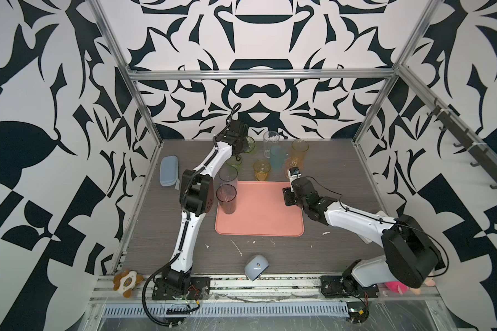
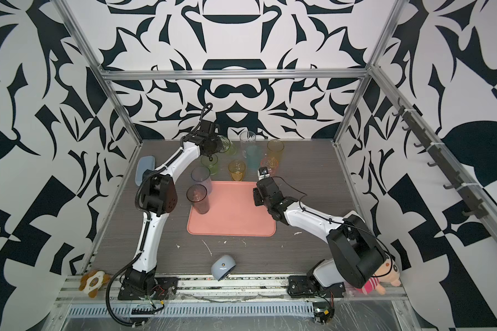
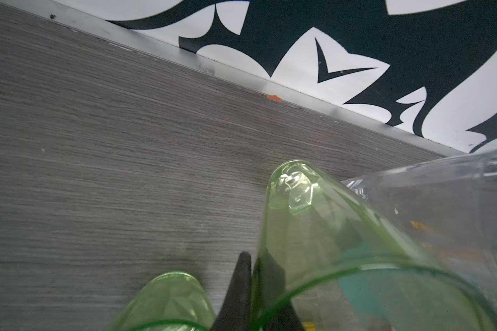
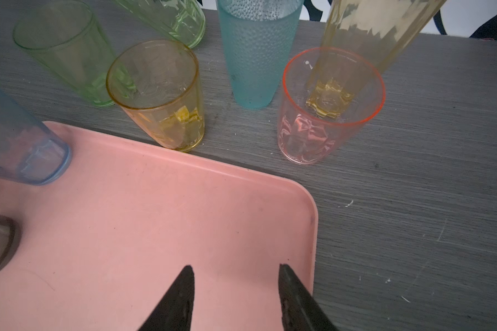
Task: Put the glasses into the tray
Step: 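Lift the green cup with the left gripper and swing it nearer the robot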
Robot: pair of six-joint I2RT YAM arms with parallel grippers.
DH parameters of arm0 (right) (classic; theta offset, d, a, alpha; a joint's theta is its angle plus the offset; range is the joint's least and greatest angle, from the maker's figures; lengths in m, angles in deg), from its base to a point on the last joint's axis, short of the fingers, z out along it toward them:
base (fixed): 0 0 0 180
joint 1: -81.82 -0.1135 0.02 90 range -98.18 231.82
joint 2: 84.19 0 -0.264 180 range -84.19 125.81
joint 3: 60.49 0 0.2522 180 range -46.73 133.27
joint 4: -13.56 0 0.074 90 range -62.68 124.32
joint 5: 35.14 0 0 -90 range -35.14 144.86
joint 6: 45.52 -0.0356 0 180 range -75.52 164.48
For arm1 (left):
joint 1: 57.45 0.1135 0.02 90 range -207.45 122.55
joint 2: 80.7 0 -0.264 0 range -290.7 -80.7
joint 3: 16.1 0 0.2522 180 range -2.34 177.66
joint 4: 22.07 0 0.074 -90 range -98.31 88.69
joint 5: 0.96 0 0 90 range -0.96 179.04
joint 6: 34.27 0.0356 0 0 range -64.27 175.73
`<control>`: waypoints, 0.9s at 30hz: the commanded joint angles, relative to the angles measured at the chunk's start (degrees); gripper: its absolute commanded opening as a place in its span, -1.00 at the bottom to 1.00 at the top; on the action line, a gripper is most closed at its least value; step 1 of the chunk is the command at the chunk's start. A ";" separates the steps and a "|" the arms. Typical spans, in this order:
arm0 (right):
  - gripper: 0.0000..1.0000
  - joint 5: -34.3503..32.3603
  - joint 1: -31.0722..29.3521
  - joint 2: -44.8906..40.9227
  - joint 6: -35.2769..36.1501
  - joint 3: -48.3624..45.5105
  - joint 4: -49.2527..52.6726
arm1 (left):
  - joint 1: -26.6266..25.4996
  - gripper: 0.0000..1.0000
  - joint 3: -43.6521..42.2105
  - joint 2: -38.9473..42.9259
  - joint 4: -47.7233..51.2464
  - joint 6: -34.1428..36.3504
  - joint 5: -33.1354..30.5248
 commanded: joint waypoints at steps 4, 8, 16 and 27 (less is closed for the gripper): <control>0.01 -0.88 0.17 -1.09 0.36 2.55 -0.34 | 1.19 -0.99 -1.65 5.72 0.10 0.12 -0.79; 0.01 -0.75 0.23 -1.11 0.24 2.54 -0.39 | 2.24 -1.00 -3.04 7.69 -0.03 0.20 -0.99; 0.01 -0.31 0.18 -0.81 0.07 2.73 -0.21 | 5.48 -1.00 -6.77 12.20 0.23 0.29 -1.10; 0.01 0.04 0.22 -0.75 -0.19 2.85 -0.15 | 9.32 -1.00 -12.88 20.53 3.53 0.82 -0.70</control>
